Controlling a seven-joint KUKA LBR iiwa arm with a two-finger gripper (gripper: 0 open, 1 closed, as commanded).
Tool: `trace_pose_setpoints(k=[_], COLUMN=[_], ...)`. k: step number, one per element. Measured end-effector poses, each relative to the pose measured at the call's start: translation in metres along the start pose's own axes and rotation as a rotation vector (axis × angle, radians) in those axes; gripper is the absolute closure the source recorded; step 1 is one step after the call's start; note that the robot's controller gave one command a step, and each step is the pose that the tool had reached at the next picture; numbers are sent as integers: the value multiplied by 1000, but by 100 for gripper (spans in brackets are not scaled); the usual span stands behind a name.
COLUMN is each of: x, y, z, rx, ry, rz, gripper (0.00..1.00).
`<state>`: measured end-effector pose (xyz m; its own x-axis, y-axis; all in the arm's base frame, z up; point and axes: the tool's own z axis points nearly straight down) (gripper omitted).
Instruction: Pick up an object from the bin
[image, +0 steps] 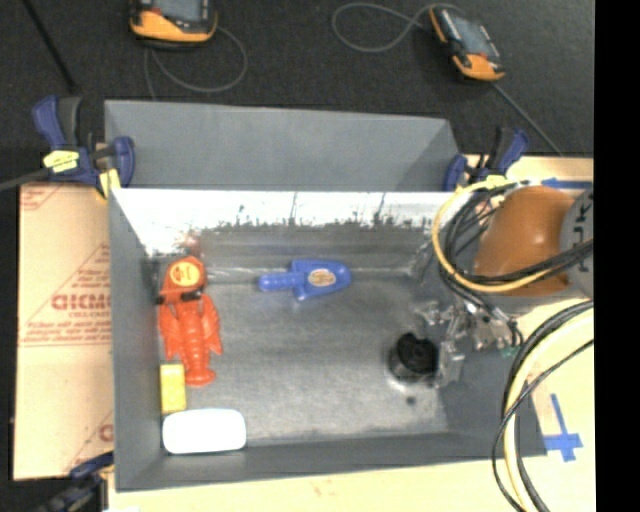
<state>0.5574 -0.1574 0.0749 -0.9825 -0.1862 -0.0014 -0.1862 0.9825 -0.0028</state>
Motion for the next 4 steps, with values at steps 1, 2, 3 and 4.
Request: trace_pose_setpoints(k=[1, 2, 3, 4], x=[-4, 11, -7, 22], y=[-2, 0, -4, 11], z=[-1, -51, -64, -100], rx=[3, -3, 6, -5], ry=[-16, 3, -14, 6], rz=[6, -1, -13, -15], gripper=[100, 100, 100, 100])
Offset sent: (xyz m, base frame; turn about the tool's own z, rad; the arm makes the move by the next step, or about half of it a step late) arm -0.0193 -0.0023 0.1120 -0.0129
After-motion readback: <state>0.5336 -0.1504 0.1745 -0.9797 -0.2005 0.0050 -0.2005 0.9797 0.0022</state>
